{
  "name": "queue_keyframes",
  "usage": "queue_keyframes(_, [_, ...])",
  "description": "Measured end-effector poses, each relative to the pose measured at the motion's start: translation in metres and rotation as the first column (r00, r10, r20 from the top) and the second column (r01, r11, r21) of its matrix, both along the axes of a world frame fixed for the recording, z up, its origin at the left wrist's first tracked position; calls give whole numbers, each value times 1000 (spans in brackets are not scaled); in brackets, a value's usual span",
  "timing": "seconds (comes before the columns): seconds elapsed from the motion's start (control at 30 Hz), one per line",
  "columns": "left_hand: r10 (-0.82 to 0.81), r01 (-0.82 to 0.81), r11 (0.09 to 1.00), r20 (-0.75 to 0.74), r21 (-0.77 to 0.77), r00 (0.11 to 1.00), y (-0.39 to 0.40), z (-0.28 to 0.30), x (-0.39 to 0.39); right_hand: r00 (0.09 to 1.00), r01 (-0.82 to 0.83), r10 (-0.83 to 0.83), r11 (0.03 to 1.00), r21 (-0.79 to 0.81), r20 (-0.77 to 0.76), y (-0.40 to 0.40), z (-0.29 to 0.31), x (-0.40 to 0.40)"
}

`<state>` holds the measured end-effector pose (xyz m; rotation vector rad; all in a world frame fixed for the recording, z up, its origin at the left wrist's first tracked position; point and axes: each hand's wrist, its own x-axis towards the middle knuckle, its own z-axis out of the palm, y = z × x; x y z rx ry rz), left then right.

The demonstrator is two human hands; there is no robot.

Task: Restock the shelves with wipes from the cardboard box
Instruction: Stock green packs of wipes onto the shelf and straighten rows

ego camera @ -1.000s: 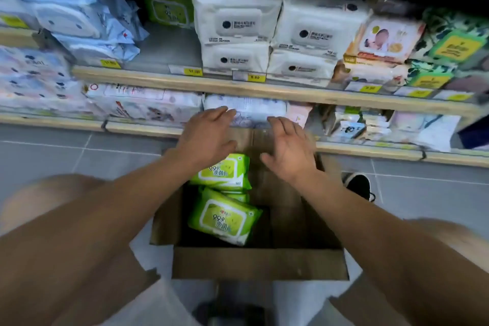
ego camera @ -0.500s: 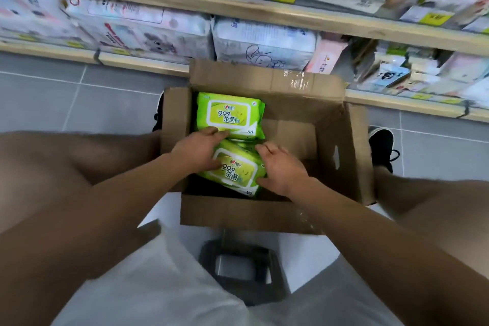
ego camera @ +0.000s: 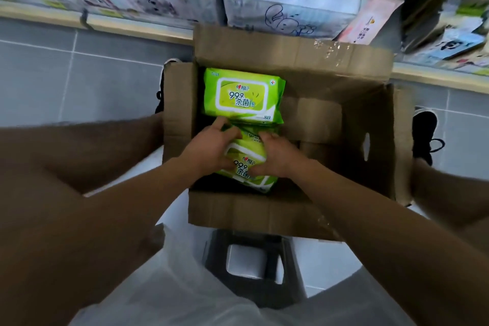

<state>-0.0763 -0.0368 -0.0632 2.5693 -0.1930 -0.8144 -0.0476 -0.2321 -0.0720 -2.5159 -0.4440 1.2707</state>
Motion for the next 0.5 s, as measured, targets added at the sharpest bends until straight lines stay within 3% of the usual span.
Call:
queue_keyframes(0.3, [18, -9, 999, 157, -54, 987, -4, 3, -12, 993, 7, 2, 997, 72, -117, 0, -10, 10])
queue_keyframes(0.4, [11, 8, 993, 159, -119, 987, 0, 12, -7, 998, 5, -1, 998, 66, -64, 3, -5, 8])
queue_keyframes(0.5, [165, -123, 964, 170, -235, 972, 9, 28, 10, 998, -36, 34, 999, 40, 50, -3, 1, 8])
